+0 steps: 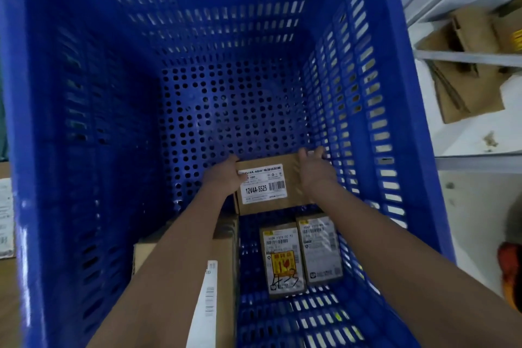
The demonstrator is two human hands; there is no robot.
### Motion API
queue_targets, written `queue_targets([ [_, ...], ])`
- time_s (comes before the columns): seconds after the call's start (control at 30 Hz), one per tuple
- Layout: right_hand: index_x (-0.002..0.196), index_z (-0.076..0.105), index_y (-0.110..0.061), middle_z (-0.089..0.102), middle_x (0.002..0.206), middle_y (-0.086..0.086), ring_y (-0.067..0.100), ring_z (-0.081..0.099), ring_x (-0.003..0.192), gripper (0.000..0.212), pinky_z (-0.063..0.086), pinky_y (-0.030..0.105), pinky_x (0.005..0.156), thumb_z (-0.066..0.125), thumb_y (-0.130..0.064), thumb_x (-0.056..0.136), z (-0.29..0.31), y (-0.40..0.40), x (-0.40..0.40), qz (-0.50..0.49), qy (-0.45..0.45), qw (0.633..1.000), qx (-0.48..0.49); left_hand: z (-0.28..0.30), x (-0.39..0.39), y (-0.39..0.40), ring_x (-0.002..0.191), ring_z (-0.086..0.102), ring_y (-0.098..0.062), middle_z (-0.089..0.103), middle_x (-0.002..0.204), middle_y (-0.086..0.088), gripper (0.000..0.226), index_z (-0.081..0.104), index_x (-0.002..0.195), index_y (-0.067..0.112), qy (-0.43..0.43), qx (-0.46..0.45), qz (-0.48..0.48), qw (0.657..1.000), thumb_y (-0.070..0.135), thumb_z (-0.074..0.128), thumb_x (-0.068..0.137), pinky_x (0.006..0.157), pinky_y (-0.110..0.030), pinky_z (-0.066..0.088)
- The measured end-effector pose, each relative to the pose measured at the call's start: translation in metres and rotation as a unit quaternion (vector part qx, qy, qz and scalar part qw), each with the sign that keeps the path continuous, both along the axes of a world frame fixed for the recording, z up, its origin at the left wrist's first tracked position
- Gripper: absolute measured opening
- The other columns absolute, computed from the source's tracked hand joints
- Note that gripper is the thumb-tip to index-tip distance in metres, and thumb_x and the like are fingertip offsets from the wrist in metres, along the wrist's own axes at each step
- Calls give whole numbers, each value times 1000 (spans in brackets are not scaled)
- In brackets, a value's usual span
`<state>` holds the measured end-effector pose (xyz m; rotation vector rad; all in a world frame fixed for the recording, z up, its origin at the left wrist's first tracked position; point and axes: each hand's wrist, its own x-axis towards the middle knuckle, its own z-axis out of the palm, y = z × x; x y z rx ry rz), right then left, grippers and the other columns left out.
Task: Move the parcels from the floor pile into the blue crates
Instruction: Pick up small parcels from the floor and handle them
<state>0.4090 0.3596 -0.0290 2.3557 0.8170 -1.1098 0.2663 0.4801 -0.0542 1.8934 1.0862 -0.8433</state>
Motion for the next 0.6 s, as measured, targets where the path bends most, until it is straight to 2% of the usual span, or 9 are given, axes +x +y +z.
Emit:
queue_targets([
  [0.13,146,13,-7,13,147,25,32,53,114,70,53,36,82,55,-11,90,-4,0,-2,59,-33,997,-43,-4,2,-4,102,61,-25,63,116,-9,41,41,130,16,-1,-6,19,1000,33,51,94,91,-39,50],
  [0.23,146,17,-4,8,150,22,30,47,118,65,52,33,82,51,-17,92,-4,-3,-3,194,-103,974,-54,-7,4,-8,102,60,-24,62,117,-9,42,42,130,15,-22,-19,56,998,29,53,93,86,-35,51],
  [0.3,148,13,-8,8,154,18,32,34,130,69,41,38,97,50,-24,92,-5,-3,-1,283,-89,955,-20,-10,4,-9,102,59,-23,62,117,-9,40,44,129,15,-27,-17,72,997,28,54,92,86,-34,51],
  [0.37,150,6,-13,18,153,15,31,25,137,80,26,43,110,55,-27,89,-7,-3,1,297,-28,955,1,-11,7,-8,102,57,-21,60,121,-8,47,42,133,14,-22,-25,83,996,27,57,90,87,-32,50],
  [0.43,151,-1,-16,23,151,13,31,24,138,90,18,47,114,61,-27,85,-8,-4,5,259,10,966,-8,-9,13,-7,117,51,-22,48,137,-10,79,20,147,14,1,-81,99,992,30,67,85,97,-32,44],
  [0.5,151,-2,-18,23,151,13,31,24,139,93,16,48,116,62,-25,84,-9,-4,7,255,16,967,-18,-2,19,-11,136,35,-25,23,154,-9,122,-19,148,12,59,-169,90,980,29,77,75,111,-33,30],
  [0.53,150,-1,-17,24,150,14,31,24,138,92,16,48,116,62,-26,84,-9,-4,6,256,16,966,-19,1,19,-15,139,29,-26,14,157,-11,135,-33,142,11,98,-177,53,978,28,80,72,114,-35,26],
  [0.6,150,2,-16,26,148,14,32,26,137,89,18,48,115,61,-28,84,-10,-2,3,248,17,968,-18,4,13,-24,139,29,-32,6,159,-15,145,-42,136,13,188,-91,-91,974,37,83,66,112,-48,30],
])
